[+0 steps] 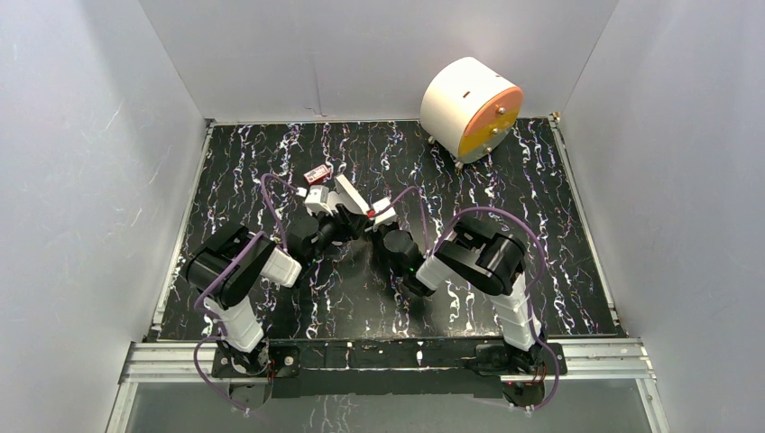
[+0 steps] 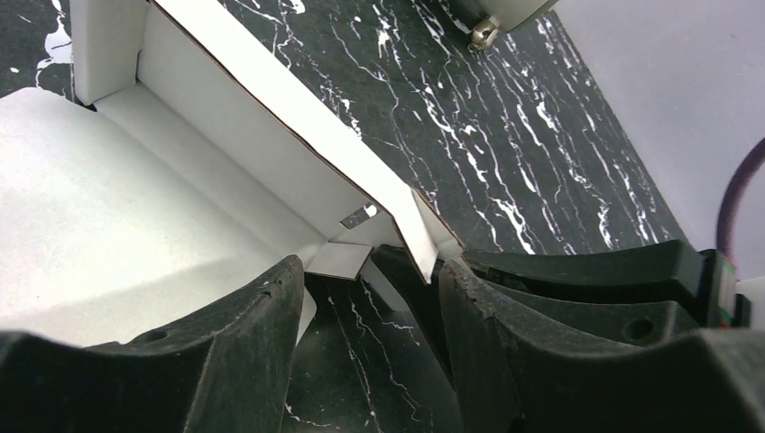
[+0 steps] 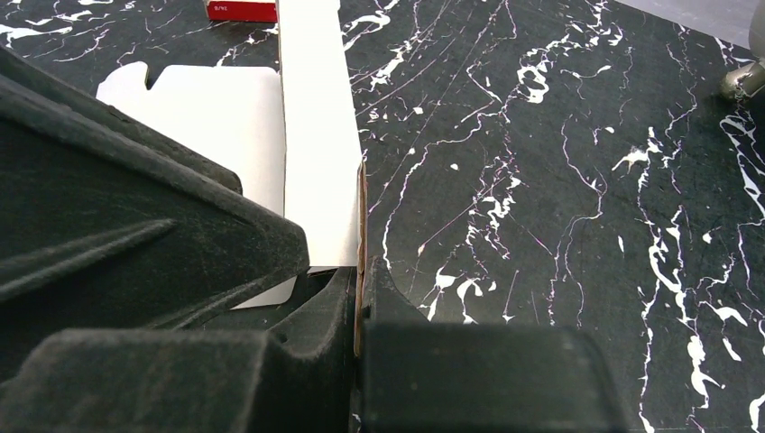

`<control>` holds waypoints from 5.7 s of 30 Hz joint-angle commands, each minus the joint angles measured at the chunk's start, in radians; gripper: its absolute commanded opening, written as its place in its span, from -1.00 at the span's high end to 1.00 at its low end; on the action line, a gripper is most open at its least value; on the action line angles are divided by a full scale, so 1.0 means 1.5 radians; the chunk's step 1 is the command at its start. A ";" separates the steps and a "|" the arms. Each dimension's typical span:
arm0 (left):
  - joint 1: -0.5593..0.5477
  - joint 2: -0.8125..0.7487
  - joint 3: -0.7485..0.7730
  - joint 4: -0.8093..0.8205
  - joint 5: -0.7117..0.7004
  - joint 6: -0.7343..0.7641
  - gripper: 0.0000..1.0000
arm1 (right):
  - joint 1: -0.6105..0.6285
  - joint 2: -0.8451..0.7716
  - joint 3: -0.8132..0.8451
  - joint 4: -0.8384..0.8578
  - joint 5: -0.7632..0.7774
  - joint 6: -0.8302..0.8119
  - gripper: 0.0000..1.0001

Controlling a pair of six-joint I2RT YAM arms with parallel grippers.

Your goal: Fold the paper box

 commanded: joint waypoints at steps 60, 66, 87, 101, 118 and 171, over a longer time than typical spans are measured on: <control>0.170 0.149 0.151 0.066 0.138 -0.460 0.88 | -0.013 0.014 -0.011 -0.110 -0.072 -0.005 1.00; 0.168 0.166 0.107 0.143 0.145 -0.517 1.00 | -0.015 0.002 -0.015 -0.113 -0.042 0.015 1.00; 0.077 0.034 -0.062 0.201 0.070 -0.538 1.00 | -0.027 -0.027 -0.026 -0.116 -0.016 0.059 1.00; 0.040 -0.004 -0.131 0.201 0.065 -0.524 0.97 | -0.033 -0.038 -0.051 -0.089 -0.059 0.039 1.00; 0.065 -0.147 -0.086 -0.011 0.038 -0.410 0.07 | -0.033 -0.020 -0.069 -0.050 -0.132 -0.028 1.00; 0.058 0.057 -0.133 0.294 -0.008 -0.627 1.00 | -0.039 -0.067 -0.064 -0.081 -0.093 0.033 1.00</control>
